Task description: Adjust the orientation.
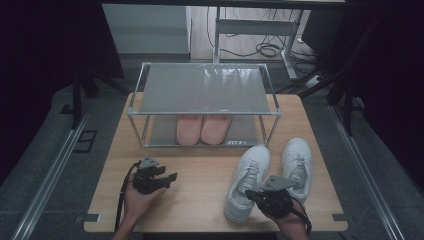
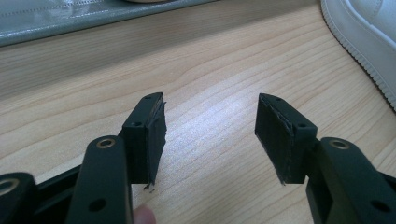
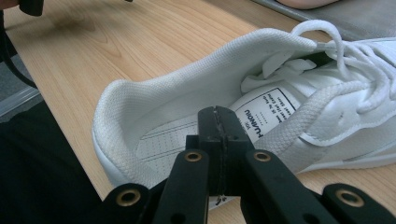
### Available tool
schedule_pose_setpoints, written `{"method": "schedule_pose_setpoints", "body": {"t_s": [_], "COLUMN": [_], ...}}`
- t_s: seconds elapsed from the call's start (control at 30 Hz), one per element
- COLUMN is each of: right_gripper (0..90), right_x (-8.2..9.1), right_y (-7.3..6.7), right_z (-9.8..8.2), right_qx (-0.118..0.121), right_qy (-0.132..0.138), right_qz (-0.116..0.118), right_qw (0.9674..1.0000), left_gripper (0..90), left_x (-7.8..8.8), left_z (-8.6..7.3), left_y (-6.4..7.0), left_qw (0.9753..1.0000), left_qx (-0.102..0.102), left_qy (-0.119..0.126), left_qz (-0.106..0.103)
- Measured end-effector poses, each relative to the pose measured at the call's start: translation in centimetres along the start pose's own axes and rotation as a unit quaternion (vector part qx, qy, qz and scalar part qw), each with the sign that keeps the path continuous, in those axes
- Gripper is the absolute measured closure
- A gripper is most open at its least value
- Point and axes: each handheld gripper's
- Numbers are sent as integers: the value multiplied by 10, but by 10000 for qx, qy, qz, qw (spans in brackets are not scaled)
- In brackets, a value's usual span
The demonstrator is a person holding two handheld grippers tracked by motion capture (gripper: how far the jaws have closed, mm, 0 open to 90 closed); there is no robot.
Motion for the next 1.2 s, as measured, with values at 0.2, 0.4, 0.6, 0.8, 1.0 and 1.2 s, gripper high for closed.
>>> {"method": "schedule_pose_setpoints", "body": {"t_s": [0.2,0.4,0.6,0.8,1.0,1.2], "right_gripper": [899,900,900,900,900,900], "right_x": [1,3,7,9,15,19], "right_y": [1,2,6,9,16,22], "right_z": [0,0,-2,-3,-5,-7], "right_qx": [25,33,0,-9,-67,-114], "right_qy": [-37,-119,-214,-270,-360,-434], "right_qz": [-7,-24,-29,-6,-16,-88], "right_qw": [10000,9999,9998,9996,9993,9990], "left_gripper": [435,435,436,437,437,438], "left_x": [2,2,2,2,2,1], "left_z": [0,0,0,-1,-1,-1], "left_y": [-1,0,-1,-1,-2,-1], "left_qw": [10000,10000,10000,10000,10000,10000], "left_qx": [10,-1,1,-4,7,-9], "left_qy": [28,6,-2,-6,-9,-24], "left_qz": [18,13,16,21,21,22]}}
Point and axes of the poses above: each handheld gripper's, and its own axes: x roughly backward along the jaws, z roughly out of its top, y roughly to its right, and after that the axes turned 8 degrees about -z, right-handed
